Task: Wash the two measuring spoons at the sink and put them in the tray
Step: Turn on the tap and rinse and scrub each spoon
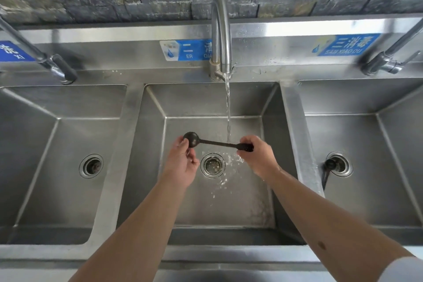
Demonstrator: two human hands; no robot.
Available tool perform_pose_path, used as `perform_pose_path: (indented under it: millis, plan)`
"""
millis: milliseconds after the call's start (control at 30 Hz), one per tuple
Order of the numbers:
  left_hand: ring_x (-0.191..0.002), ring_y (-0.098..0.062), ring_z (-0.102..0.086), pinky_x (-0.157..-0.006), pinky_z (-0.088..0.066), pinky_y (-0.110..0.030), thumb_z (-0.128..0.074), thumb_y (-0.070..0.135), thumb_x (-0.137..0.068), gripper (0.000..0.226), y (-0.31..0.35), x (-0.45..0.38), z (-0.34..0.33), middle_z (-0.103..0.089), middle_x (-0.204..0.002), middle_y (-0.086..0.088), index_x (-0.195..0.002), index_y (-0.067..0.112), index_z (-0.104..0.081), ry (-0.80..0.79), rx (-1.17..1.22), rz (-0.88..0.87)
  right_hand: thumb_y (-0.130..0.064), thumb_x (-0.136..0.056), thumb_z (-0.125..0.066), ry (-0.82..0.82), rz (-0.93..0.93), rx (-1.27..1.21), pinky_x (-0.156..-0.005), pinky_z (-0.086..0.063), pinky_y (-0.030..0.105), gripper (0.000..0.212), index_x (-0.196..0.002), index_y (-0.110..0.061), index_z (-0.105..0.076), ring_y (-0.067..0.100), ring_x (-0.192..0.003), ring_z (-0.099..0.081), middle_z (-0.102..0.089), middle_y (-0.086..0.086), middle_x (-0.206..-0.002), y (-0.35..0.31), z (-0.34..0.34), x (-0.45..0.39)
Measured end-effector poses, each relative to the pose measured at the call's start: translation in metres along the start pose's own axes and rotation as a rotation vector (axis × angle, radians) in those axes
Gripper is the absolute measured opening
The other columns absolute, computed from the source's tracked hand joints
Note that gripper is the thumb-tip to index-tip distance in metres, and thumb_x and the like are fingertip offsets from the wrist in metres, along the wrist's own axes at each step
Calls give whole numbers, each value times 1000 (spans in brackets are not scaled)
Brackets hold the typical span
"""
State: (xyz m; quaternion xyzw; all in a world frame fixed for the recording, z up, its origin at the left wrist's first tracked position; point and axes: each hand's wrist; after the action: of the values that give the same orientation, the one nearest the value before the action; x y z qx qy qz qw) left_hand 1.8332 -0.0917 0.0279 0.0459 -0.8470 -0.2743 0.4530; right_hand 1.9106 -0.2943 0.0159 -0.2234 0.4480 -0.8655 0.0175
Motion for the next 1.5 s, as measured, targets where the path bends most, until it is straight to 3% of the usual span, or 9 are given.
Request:
perform_pose_path:
  millis: [100, 300, 467, 567, 633, 767, 833, 1100, 1500]
  plan:
    - [-52, -3, -48, -51, -32, -19, -52, 17, -95, 24, -20, -3, -21, -68, -72, 8, -102, 37, -62, -18, -200, -6, -17, -79, -73, 81, -15, 1, -48, -42, 6, 24, -85, -37, -62, 2, -70, -61, -64, -17, -80, 19, 25, 13]
    - [-58, -7, -47, -54, -32, -20, -54, 8, -93, 21, -57, -2, -56, -65, -83, -3, -102, 24, -63, -228, -249, 45, -19, -81, -73, 200, -74, 62, -53, -38, -1, 23, -93, -36, -63, -8, -71, -56, -63, -21, -77, 49, 63, 40]
    - [-64, -8, -48, -53, -33, -17, -52, -3, -90, 27, -69, -1, -66, -59, -84, -4, -108, 16, -57, -287, -299, 42, -21, -79, -74, 258, -84, -1, -52, -40, 1, 18, -85, -36, -67, -8, -62, -59, -65, -23, -65, 67, 71, 51]
    - [-55, -8, -36, -45, -26, -18, -62, 5, -85, 22, -66, 0, -64, -51, -71, 2, -100, 20, -61, -278, -448, -49, -21, -82, -72, 215, -102, -173, -48, -42, 9, 19, -73, -38, -71, -1, -51, -58, -68, -17, -61, 72, 68, 50]
    - [-51, -9, -36, -45, -27, -20, -67, 13, -84, 22, -59, 0, -61, -53, -69, 3, -105, 19, -62, -241, -522, -107, -15, -85, -71, 170, -139, -344, -50, -46, 17, 19, -71, -29, -74, 8, -50, -58, -67, -5, -57, 72, 64, 47]
    - [-68, -15, -60, -59, -45, -27, -62, 4, -88, 15, -44, -6, -53, -63, -102, -16, -102, 8, -57, -142, -525, -156, -6, -86, -69, 48, -206, -649, -43, -37, 23, 18, -70, -14, -71, 16, -47, -47, -60, 11, -59, 68, 56, 41]
    - [-74, -19, -62, -63, -50, -28, -63, 3, -87, 13, -39, -5, -49, -65, -102, -16, -96, 11, -57, -137, -573, -174, -2, -86, -69, 27, -263, -777, -40, -37, 22, 12, -77, -10, -66, 14, -45, -48, -60, 12, -62, 66, 54, 39]
    - [-63, -8, -63, -50, -45, -19, -60, 1, -88, 25, -15, 6, -29, -70, -92, -9, -106, 18, -63, -217, -515, -155, -2, -87, -69, 88, -394, -973, -40, -43, 19, 18, -79, -14, -57, 9, -45, -55, -60, 6, -62, 42, 30, 24]
    - [-69, -7, -65, -64, -47, -21, -60, 0, -87, 33, 50, 17, 4, -70, -98, -8, -96, 29, -70, -153, -335, -182, 10, -93, -44, -19, -476, -1246, -46, -49, 20, 23, -85, -8, -56, 17, -57, -60, -60, 14, -75, -23, -33, -8]
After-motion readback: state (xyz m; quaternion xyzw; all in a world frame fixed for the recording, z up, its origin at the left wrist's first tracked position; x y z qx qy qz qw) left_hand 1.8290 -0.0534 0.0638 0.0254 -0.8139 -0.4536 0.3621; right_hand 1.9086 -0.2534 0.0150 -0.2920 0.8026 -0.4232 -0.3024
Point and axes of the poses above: each hand's wrist, its own x-axis away from the middle knuckle, its own z-axis out of the back of the hand, y = z × x
